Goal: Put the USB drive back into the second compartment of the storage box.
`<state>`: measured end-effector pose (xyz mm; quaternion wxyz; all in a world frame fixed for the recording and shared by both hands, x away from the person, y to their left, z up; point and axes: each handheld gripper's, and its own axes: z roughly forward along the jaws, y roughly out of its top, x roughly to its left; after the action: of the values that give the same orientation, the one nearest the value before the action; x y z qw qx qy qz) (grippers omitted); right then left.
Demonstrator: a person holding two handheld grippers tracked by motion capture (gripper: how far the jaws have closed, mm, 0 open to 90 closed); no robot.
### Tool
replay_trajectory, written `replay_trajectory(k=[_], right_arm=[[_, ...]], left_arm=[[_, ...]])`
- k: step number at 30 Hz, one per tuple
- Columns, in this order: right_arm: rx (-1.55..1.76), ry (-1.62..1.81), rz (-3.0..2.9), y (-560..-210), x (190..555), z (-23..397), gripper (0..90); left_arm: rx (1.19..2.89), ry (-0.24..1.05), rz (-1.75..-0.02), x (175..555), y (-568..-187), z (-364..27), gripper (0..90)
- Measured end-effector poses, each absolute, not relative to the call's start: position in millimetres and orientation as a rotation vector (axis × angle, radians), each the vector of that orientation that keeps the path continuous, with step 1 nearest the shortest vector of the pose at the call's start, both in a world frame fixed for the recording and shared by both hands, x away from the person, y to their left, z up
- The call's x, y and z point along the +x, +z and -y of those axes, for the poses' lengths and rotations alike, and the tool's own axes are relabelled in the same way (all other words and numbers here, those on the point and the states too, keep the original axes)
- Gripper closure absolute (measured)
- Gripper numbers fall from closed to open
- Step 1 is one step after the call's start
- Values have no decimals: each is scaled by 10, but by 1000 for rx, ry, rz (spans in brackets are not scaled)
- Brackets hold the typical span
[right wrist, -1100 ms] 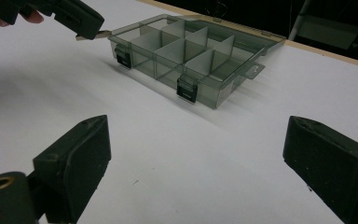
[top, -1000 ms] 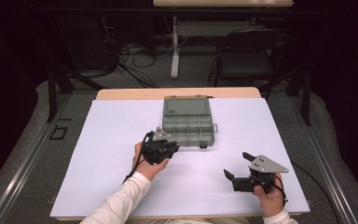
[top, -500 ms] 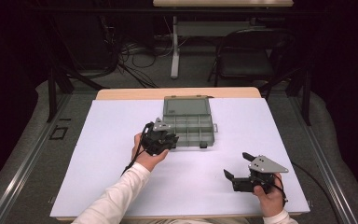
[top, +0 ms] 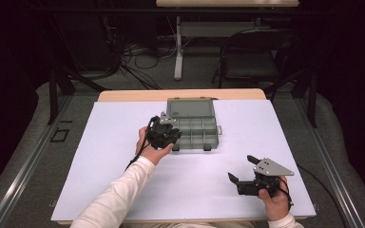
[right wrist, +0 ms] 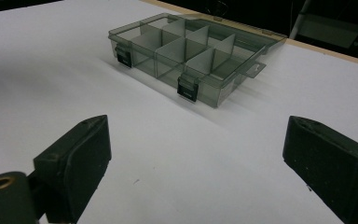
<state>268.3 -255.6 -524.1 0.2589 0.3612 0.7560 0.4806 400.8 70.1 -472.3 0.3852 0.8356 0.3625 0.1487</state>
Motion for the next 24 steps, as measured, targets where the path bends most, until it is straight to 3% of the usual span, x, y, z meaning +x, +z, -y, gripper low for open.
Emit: replay_trajectory(k=[24], right_arm=[[985,1300,-2053,-5248,2682,2561,79]], left_arm=[[2138,408,-918,4271,-4666,-526,791]])
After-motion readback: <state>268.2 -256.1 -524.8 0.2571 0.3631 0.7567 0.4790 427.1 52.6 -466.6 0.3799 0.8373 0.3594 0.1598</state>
